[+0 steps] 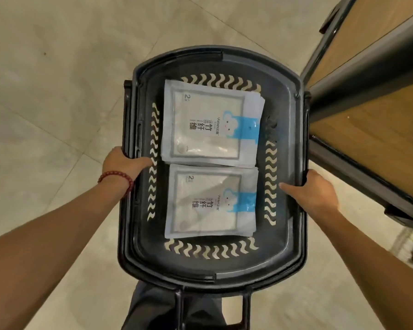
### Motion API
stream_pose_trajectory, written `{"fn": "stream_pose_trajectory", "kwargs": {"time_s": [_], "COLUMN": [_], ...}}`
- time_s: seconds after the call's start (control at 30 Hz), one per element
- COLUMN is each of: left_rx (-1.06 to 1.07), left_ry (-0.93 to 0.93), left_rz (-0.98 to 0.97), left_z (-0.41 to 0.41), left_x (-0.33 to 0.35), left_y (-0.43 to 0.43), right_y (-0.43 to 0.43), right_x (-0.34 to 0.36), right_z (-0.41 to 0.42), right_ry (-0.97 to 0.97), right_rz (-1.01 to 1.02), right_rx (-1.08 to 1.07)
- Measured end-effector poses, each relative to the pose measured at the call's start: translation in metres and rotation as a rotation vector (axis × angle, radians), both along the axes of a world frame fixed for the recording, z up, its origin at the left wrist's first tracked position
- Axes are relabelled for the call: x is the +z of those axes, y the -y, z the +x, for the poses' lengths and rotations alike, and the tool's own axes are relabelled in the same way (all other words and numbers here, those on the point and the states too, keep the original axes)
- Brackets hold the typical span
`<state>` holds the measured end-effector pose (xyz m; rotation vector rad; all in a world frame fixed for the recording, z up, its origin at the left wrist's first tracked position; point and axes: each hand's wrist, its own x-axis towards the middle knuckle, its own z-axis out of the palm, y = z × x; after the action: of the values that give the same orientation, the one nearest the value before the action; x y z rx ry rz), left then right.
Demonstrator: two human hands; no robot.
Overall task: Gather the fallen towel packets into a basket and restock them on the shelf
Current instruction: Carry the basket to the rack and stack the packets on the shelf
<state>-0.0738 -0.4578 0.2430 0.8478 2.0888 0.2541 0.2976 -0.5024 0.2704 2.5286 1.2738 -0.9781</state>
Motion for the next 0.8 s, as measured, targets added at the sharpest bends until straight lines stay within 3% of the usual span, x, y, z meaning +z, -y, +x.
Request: {"fn": "stream_pose_trajectory", "kwargs": {"time_s": [0.1, 0.23, 0.5, 0.8], "left_rx": [-0.039, -0.115, -0.113, -0.158], "left_ry": [-0.093, -0.127, -0.088, -0.193], "left_rz": [-0.048, -0.141, -0.086, -0.045], "left_z": [0.002, -0.001, -0.044, -0.112], "left_x": [-0.002, 0.004, 0.042, 0.174], "left_y": [0.003, 0.002, 0.012, 0.020], "right_y": [0.009, 0.006, 0.002, 0.001], "right_x": [-0.011, -0.012, 0.020, 0.138], "right_z": [-0.012, -0.016, -0.034, -0.093], "right_ry": [-0.145, -0.142, -0.257, -0.368], "right_rz": [0.123, 0.096, 0.092, 0.080], "right_rx": [-0.261, -0.329, -0.298, -0.242]}}
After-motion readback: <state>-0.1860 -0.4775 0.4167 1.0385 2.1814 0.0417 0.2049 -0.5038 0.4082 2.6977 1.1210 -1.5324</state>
